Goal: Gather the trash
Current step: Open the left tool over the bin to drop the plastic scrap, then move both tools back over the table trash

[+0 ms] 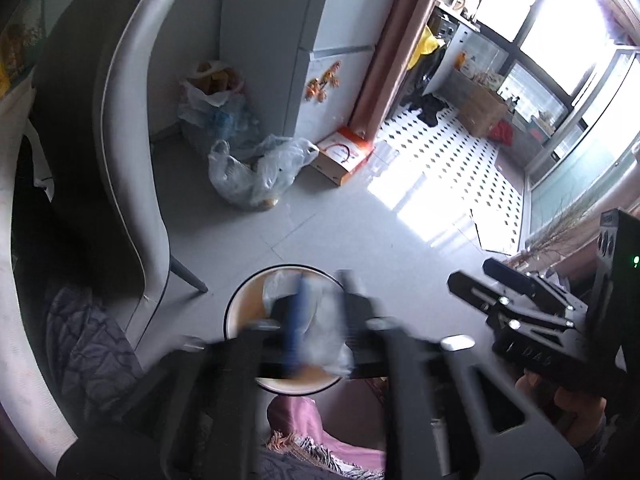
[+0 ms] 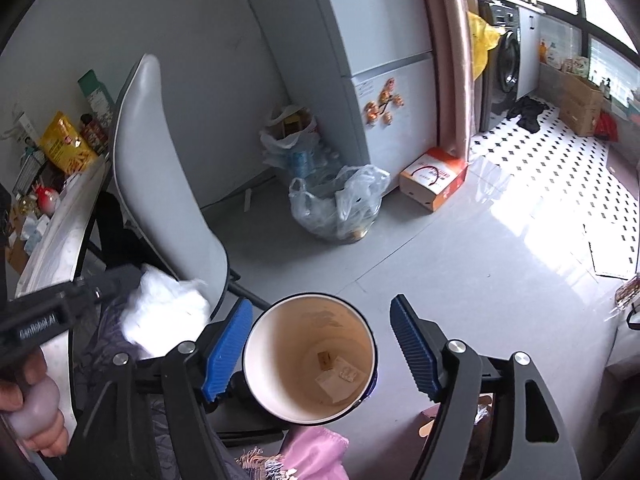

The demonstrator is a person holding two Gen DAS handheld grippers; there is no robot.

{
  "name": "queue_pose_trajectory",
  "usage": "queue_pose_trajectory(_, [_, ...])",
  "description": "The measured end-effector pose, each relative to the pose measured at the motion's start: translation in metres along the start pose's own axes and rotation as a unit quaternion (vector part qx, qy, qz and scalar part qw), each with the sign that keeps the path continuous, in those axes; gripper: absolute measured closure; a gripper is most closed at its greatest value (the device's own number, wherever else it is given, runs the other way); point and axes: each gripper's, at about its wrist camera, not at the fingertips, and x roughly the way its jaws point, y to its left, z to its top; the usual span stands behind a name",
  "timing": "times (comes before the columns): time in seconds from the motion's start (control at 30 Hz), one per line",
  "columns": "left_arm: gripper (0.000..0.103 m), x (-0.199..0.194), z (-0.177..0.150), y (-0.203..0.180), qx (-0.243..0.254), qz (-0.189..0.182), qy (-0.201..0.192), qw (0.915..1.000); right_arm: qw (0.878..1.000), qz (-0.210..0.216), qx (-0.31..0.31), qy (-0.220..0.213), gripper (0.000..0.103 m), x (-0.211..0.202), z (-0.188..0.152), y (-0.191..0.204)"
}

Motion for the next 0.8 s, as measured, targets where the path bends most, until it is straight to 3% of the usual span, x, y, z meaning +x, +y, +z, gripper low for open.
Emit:
queue_pose_trajectory(0.07, [0.032,-0.010,-0.002,0.002,0.002,0.016,-0.025,0.9996,1.000,0.000,0.007,-0.003,0.030,-0.002,0.000,-0.003])
queue_pose_trajectory(0.17, [0.030,-0.017,-0.002,0.009,-0.002,0.024,-0.026,0.9994,1.000,0.002,0.009,-0.003,0.029,-0.002,-0.001,-0.004])
queue_pose_trajectory(0.4, [0.014,-0.048,0.000,0.024,-0.017,0.036,-0.052,0.9978,1.000,0.007,-0.001,-0.008,0.019,-0.005,-0.001,0.012])
queue_pose_trajectory(0.57, [0.009,-0.072,-0.002,0.041,-0.035,0.050,-0.070,0.9957,1.000,0.007,-0.015,-0.017,0.008,-0.012,0.001,0.033])
queue_pose_trajectory(0.8, [0.008,-0.116,-0.007,0.067,-0.064,0.074,-0.104,0.9897,0.999,0.023,-0.031,-0.034,0.008,-0.027,0.008,0.064])
